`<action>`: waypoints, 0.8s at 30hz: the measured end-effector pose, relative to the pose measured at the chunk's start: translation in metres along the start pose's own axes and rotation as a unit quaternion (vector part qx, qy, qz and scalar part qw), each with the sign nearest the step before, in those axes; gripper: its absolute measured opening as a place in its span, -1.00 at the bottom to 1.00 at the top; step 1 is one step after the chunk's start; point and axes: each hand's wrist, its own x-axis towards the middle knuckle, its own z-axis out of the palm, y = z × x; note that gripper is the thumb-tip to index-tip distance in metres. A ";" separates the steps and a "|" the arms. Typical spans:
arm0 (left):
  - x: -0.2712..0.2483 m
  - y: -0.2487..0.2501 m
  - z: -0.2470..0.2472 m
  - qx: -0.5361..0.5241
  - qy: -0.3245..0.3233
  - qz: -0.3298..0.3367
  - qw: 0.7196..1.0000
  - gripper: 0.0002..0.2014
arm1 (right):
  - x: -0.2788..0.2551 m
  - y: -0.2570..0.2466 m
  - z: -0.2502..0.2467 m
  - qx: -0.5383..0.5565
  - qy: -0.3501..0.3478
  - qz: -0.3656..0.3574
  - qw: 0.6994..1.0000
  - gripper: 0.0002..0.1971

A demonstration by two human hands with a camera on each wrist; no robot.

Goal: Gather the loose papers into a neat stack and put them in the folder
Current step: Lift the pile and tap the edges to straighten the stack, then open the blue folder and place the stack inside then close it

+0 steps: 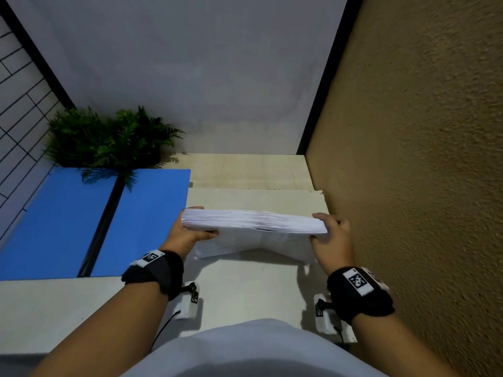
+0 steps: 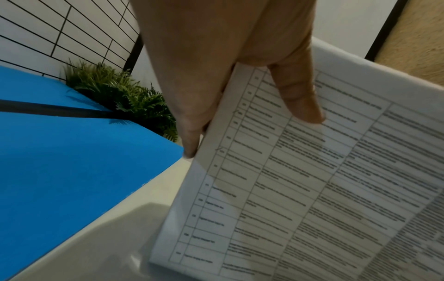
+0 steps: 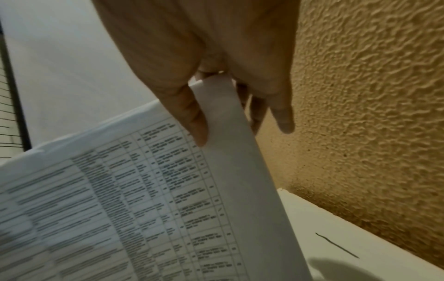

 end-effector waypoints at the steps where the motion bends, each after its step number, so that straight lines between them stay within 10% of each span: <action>1: 0.001 0.000 0.000 0.000 -0.001 -0.003 1.000 -0.12 | -0.001 -0.002 0.001 -0.018 0.000 0.000 1.000 -0.53; 7: 0.008 -0.002 -0.002 0.022 -0.003 -0.006 1.000 -0.24 | -0.004 -0.005 0.004 0.023 0.006 0.016 1.000 -0.58; 13: 0.007 0.001 -0.002 0.025 -0.007 -0.006 1.000 -0.29 | -0.001 -0.006 0.001 0.196 0.015 0.110 0.974 -0.12; 19: 0.005 0.003 0.008 0.019 0.023 -0.019 0.999 -0.65 | 0.011 -0.002 -0.007 0.221 -0.036 0.185 0.957 -0.60; 24: 0.012 0.004 0.012 0.023 0.043 -0.034 0.998 -0.64 | 0.031 -0.033 -0.023 -0.219 -0.114 -0.032 0.968 -0.78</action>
